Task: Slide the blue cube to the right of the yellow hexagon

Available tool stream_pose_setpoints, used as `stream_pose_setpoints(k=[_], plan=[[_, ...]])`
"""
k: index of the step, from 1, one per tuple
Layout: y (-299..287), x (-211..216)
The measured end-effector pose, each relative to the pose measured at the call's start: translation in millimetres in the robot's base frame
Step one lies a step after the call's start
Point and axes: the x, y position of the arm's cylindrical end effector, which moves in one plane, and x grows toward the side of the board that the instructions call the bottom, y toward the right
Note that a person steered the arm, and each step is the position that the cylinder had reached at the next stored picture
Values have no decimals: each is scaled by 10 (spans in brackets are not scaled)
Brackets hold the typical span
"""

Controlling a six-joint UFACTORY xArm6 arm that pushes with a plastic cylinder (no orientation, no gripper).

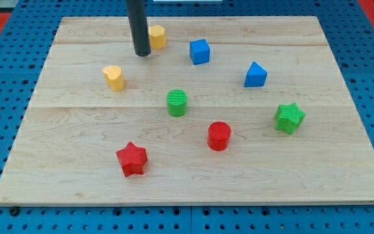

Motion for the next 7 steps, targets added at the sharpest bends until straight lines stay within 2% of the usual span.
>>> stream_pose_setpoints(k=[2,3,5,7], plan=[[588,510],[650,524],[1602,511],[1730,509]])
